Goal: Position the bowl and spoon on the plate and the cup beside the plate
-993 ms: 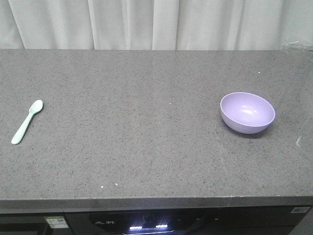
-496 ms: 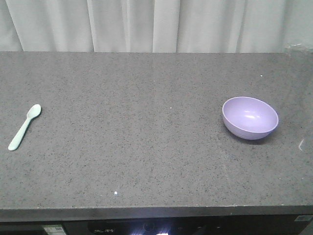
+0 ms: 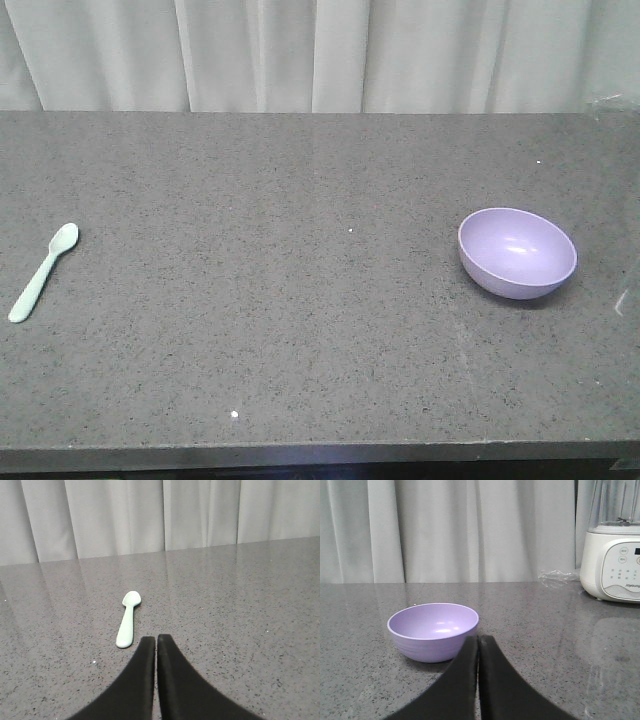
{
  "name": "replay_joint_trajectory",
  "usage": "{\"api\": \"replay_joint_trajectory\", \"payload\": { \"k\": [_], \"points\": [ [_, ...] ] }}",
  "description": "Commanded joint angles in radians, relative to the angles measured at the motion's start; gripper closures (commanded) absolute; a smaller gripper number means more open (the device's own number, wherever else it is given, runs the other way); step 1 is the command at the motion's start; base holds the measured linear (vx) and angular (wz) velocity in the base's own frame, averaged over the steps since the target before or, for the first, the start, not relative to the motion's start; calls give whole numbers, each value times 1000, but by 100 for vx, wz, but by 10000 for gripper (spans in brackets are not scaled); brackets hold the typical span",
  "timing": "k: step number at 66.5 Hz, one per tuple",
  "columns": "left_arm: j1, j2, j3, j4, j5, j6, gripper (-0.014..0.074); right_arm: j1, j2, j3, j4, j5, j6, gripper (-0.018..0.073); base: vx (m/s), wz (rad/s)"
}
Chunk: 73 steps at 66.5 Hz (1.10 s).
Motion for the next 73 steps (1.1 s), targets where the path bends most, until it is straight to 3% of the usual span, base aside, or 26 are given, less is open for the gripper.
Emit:
{"api": "replay_joint_trajectory", "payload": {
  "k": [1, 73],
  "points": [
    [-2, 7, -8, -1, -74, -7, 603, -2, -8, 4, -6, -78, -7, 566, 4, 0],
    [-2, 7, -8, -1, -74, -7, 603, -2, -8, 4, -6, -78, -7, 566, 3, 0]
  ]
}}
